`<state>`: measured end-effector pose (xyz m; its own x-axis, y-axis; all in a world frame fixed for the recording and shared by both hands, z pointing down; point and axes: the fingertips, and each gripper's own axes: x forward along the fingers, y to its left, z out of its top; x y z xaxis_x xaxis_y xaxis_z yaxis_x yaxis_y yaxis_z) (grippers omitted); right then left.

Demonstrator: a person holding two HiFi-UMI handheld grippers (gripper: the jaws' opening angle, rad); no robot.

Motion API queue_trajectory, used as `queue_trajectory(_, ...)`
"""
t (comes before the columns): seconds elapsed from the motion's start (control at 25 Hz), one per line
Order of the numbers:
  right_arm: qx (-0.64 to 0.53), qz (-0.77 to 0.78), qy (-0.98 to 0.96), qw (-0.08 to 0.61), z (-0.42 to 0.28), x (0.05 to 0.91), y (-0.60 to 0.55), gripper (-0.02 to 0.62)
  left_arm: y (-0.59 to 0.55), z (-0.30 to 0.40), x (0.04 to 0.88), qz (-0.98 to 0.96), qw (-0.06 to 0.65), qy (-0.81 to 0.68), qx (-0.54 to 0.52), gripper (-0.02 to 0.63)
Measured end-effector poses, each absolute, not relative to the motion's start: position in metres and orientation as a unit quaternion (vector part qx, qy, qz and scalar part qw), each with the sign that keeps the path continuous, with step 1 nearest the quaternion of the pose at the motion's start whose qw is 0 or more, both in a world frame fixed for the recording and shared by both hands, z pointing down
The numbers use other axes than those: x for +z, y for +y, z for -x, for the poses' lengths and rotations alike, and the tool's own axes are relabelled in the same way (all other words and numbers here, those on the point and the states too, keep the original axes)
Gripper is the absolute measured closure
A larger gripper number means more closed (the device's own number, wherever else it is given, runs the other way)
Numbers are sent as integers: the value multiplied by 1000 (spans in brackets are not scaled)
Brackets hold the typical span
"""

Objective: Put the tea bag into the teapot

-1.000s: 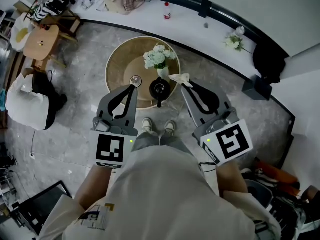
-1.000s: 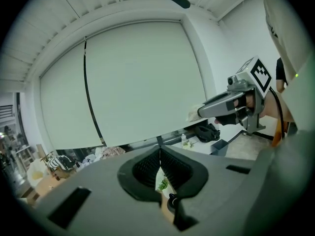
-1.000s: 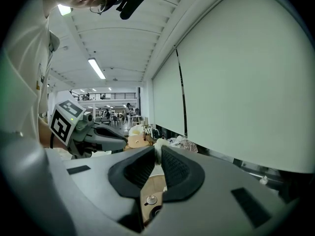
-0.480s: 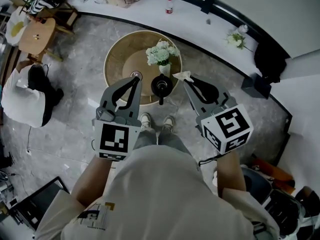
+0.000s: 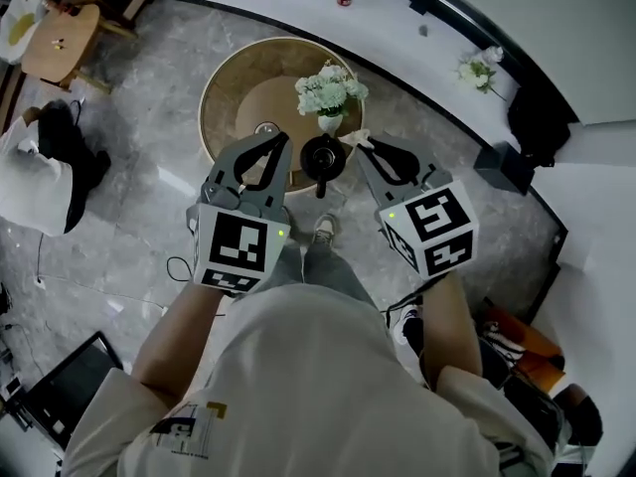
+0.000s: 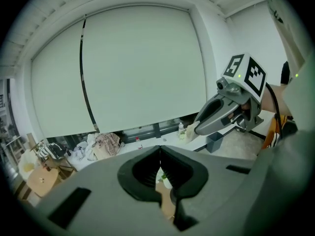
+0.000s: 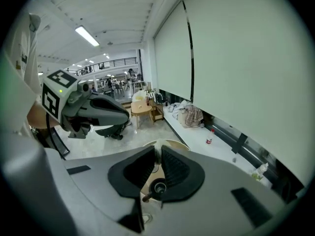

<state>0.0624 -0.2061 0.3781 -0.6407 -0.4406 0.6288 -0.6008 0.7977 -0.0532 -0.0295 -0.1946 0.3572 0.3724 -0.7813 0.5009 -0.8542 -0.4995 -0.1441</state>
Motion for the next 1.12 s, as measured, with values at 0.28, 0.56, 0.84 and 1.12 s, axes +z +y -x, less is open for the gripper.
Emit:
queue_trajectory(0.28, 155, -271, -879, 361, -49, 440, -211, 555, -207, 31, 404, -836, 96, -468, 270, 597)
queue_trajectory(0.56, 176, -262, -864, 392, -40, 498, -213, 555, -215, 37, 450, -838, 123, -445, 290, 597)
queue_trajectory(0.84, 217, -253, -855, 398, -28, 547, -213, 555, -220, 35, 500, -840, 143, -417, 316, 597)
queue_trajectory(1.12, 236, -263, -830, 431, -30, 613, -208, 555, -225, 32, 549, -842, 175, -398, 320, 597)
